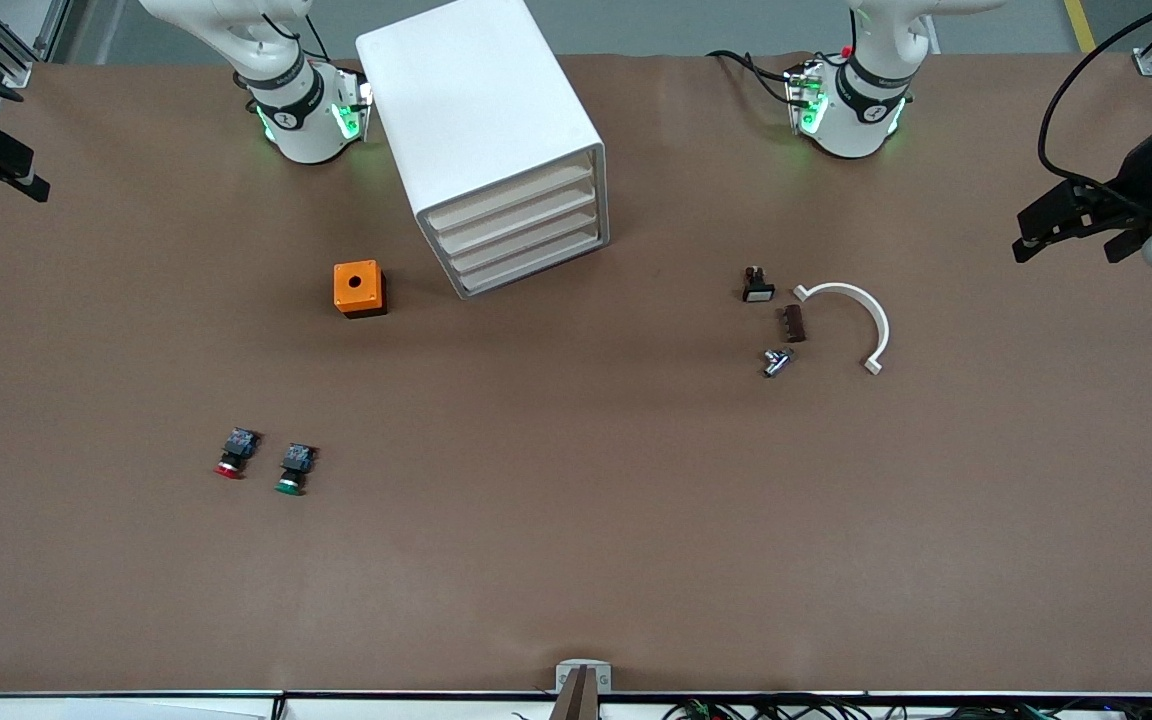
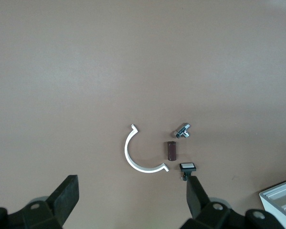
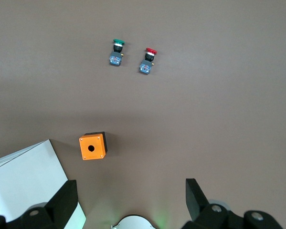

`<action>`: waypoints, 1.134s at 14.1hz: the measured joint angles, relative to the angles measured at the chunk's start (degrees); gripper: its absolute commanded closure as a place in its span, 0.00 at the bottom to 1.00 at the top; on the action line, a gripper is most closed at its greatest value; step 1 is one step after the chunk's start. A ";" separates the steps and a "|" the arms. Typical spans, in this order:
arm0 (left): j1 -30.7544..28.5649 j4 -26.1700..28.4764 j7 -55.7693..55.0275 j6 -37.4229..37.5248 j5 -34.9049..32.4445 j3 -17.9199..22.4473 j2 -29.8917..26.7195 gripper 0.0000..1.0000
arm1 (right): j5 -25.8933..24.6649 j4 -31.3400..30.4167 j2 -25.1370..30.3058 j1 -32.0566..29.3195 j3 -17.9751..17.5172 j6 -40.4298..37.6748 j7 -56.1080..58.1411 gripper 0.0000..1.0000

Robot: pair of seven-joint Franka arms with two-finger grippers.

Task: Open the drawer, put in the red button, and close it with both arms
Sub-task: 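Move the left gripper toward the white cabinet's drawer handle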

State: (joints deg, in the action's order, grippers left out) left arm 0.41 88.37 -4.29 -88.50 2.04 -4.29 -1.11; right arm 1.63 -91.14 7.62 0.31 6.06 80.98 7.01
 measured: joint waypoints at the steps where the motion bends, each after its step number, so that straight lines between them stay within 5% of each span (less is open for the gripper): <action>1: -0.01 0.00 0.00 0.00 0.00 0.00 0.06 0.01 | 0.00 -0.02 0.00 0.00 0.00 0.00 0.00 0.00; 10: -0.73 0.04 0.00 0.00 -0.35 0.43 1.75 0.01 | -0.02 -0.40 0.00 -0.02 0.04 0.00 0.06 0.00; 16: -0.09 -1.31 -4.40 -0.20 -2.39 -0.10 8.58 0.01 | -0.02 -0.58 0.00 -0.02 0.04 0.00 0.12 0.00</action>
State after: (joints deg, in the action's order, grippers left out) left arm 0.32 87.06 -8.70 -88.70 -0.35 -4.39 7.47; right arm 1.61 -91.72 7.62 0.29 6.10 80.98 7.13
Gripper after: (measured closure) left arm 0.004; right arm 0.000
